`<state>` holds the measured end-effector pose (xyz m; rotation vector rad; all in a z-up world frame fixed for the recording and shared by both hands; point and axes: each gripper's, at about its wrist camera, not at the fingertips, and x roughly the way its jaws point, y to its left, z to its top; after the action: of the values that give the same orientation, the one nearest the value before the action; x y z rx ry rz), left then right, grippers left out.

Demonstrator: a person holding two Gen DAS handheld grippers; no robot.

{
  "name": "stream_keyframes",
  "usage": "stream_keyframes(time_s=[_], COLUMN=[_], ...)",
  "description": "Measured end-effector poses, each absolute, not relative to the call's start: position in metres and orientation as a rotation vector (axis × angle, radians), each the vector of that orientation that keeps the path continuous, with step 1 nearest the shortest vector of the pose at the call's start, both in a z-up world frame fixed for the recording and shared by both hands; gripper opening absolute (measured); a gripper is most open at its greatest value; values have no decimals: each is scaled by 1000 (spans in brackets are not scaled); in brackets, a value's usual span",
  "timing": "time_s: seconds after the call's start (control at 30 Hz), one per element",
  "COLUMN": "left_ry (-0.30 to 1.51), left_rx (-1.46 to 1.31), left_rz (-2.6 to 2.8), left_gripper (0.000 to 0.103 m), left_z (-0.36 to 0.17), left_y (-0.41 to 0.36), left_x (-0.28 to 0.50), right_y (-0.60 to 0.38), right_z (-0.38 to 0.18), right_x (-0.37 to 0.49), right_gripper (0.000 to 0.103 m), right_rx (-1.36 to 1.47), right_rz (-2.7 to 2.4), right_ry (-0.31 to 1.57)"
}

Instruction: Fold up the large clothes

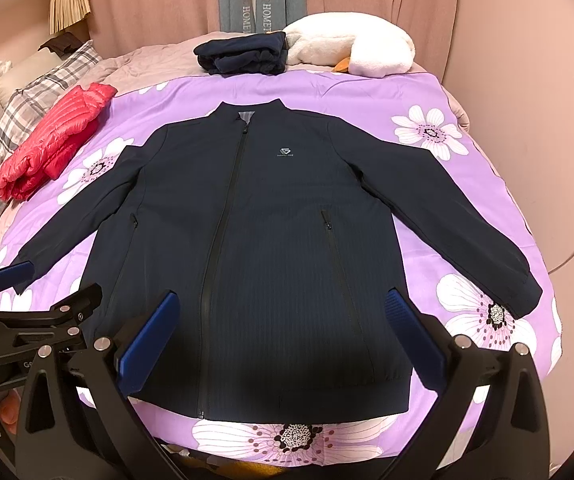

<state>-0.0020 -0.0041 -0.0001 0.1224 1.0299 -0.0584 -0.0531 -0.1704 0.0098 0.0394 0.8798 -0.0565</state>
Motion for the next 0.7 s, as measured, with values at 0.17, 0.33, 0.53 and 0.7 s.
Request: stream_keyframes(time_s=[0.17,0.33,0.53,0.7], left_ry=[1025,1019,1014,1013], left_rx=[124,126,127,130], left_rz=[-54,-48,-46,-43], left_gripper=[101,101,101,101], left_z=[-3,-1,-1,0], left_y=[-1,2,4,2], left_x=[-3,-3,-3,-3], right_y=[-164,-162,-162,-162], right_z=[7,7,7,7], right_x=[-51,-50,-50,-50], right_gripper=[102,102,102,102], right_rx=[40,37,37,38], right_rz=[-51,-50,-50,-49], right_ry=[879,880,881,882])
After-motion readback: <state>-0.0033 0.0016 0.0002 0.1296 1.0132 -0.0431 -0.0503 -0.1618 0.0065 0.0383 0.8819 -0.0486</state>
